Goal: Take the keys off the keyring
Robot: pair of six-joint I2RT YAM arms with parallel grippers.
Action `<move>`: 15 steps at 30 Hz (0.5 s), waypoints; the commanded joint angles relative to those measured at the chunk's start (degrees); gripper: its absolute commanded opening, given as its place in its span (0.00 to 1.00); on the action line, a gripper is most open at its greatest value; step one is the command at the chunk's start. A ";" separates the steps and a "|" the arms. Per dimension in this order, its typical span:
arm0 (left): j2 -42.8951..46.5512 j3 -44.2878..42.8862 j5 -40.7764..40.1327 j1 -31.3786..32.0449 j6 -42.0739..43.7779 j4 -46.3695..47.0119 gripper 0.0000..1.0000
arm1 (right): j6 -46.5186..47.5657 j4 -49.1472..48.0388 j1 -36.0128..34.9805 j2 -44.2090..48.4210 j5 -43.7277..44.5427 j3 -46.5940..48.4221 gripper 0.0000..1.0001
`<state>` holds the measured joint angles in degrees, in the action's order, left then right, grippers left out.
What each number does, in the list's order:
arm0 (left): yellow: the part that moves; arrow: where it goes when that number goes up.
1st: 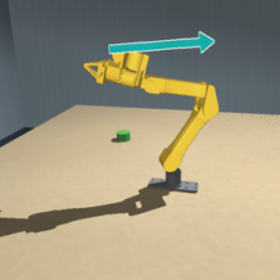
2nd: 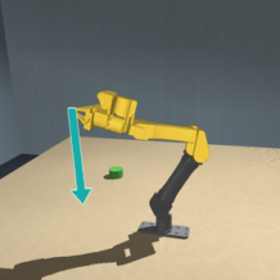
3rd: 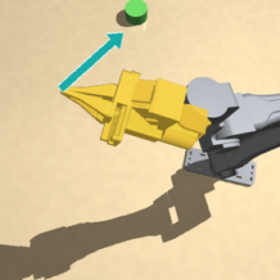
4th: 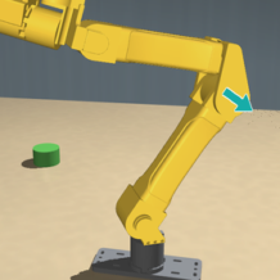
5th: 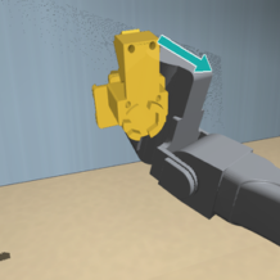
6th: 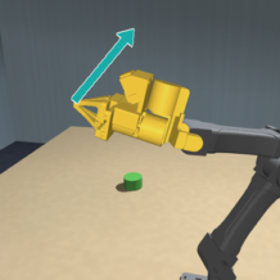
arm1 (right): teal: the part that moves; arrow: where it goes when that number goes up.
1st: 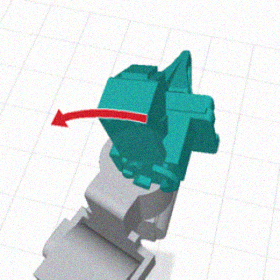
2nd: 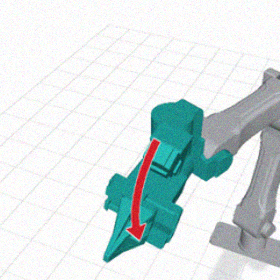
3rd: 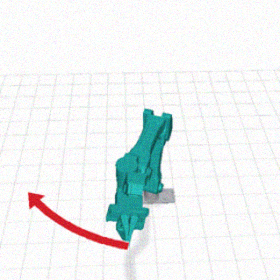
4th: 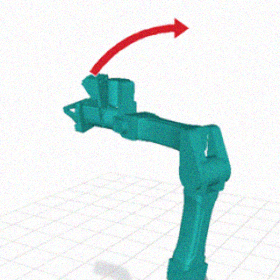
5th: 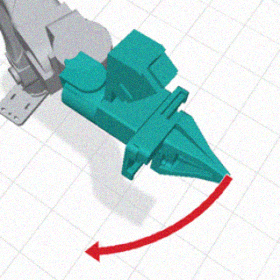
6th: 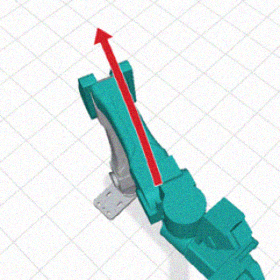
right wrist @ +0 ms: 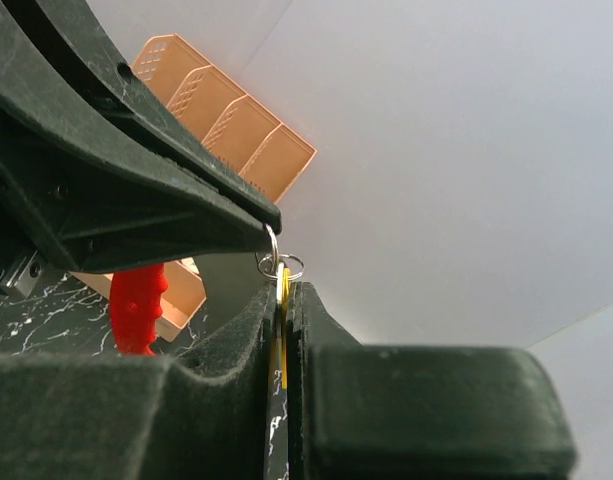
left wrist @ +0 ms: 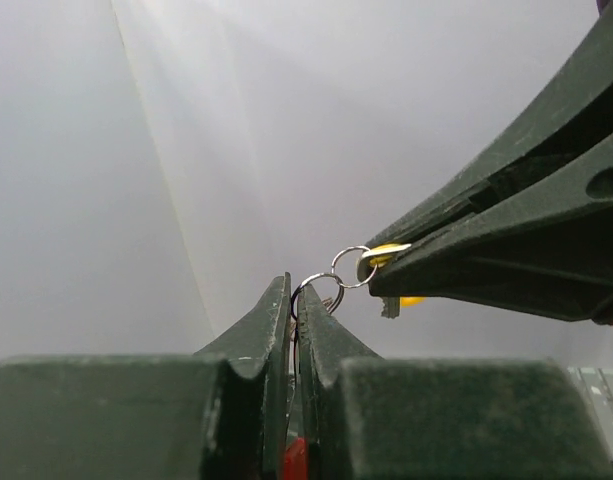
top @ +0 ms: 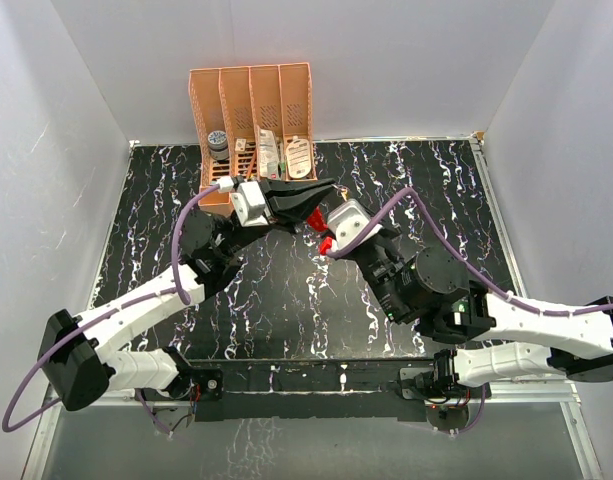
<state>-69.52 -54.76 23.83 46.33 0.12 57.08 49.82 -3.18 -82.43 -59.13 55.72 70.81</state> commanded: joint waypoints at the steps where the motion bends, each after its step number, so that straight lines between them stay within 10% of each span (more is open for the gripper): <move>1: -0.16 0.81 -6.81 -0.26 -5.01 9.06 0.00 | -2.41 -3.31 -0.36 2.48 -0.51 -0.65 0.00; 15: -5.80 3.87 -12.64 -0.26 -20.64 32.33 0.00 | -10.71 -2.27 -0.36 5.04 -1.91 -5.52 0.00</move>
<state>-75.83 -51.09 18.79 46.89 -16.32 76.60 42.24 -3.38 -82.37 -55.90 54.83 65.78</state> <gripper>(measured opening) 0.024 0.034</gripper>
